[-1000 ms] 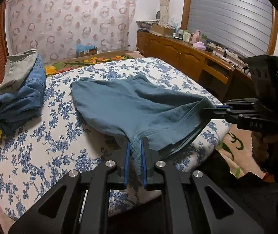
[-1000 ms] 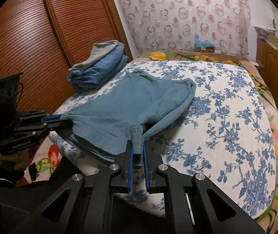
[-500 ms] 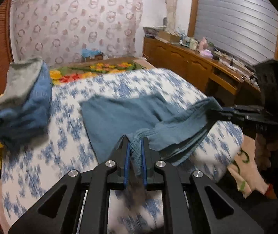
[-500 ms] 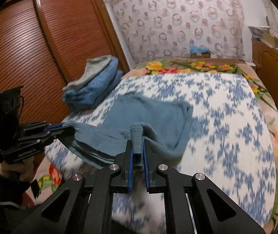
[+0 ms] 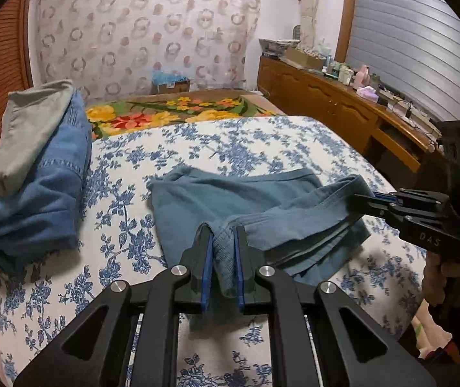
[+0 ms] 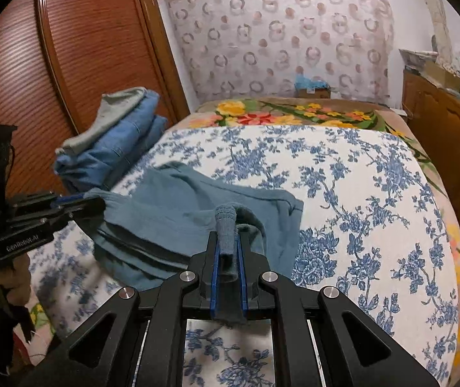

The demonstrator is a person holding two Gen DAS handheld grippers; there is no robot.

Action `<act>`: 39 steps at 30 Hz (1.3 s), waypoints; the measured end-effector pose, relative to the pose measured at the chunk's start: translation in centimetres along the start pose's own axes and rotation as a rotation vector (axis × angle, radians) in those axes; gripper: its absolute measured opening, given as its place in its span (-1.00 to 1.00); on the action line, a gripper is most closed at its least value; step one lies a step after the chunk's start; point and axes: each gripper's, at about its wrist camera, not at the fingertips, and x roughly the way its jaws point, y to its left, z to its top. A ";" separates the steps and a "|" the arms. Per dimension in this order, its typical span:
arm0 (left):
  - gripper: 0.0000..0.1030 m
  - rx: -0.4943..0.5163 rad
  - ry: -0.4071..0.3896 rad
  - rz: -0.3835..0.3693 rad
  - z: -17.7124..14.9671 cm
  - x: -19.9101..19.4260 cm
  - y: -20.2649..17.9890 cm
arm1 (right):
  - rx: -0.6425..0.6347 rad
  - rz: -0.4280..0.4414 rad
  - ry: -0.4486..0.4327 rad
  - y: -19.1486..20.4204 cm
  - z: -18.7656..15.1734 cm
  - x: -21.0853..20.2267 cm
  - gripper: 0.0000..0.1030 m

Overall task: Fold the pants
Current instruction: 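Lower the folded shorts onto the bed with both tools, then open both tools to release the folded shorts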

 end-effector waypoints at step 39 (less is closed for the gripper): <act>-0.01 0.106 0.151 -0.022 -1.7 3.5 1.1 | -0.253 -0.024 0.167 0.0 -0.6 2.9 -0.18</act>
